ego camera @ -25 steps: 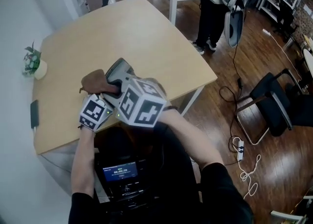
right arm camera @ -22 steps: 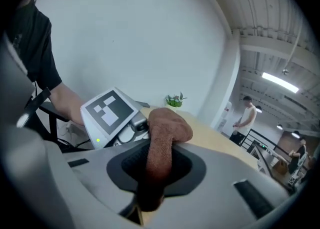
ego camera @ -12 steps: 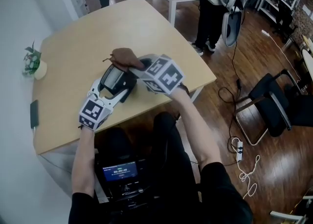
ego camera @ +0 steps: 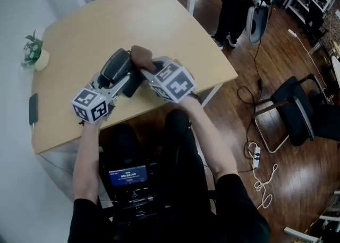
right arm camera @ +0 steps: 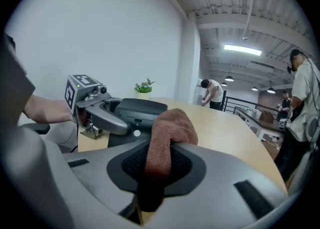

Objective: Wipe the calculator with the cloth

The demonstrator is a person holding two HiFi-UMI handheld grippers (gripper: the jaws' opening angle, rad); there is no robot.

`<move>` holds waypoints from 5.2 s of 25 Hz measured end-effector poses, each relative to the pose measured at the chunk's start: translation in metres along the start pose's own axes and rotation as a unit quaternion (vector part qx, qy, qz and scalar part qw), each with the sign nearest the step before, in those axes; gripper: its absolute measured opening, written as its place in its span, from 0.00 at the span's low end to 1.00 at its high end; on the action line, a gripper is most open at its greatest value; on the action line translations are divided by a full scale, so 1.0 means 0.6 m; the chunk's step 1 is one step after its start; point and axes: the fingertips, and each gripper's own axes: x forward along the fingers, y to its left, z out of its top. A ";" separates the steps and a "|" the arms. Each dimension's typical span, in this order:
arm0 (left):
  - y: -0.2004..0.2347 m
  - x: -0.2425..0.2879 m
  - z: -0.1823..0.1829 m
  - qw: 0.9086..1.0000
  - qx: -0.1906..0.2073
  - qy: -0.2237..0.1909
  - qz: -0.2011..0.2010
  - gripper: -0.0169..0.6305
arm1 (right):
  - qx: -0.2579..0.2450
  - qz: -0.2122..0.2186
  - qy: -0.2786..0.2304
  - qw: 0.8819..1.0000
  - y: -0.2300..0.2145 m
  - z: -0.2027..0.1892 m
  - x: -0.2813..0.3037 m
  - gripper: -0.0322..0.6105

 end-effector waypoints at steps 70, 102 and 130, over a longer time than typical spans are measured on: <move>0.233 -0.044 -0.019 0.883 -0.460 -0.092 -0.026 0.45 | 0.103 -0.016 0.084 0.991 -0.071 -0.007 0.206 0.14; 0.019 -0.172 0.033 0.907 -0.358 -0.213 -0.064 0.41 | 0.356 0.212 -0.282 0.865 0.057 0.084 -0.069 0.14; -0.111 -0.199 0.068 0.929 -0.305 -0.197 -0.077 0.29 | 0.322 0.224 -0.347 0.852 0.112 0.084 -0.212 0.13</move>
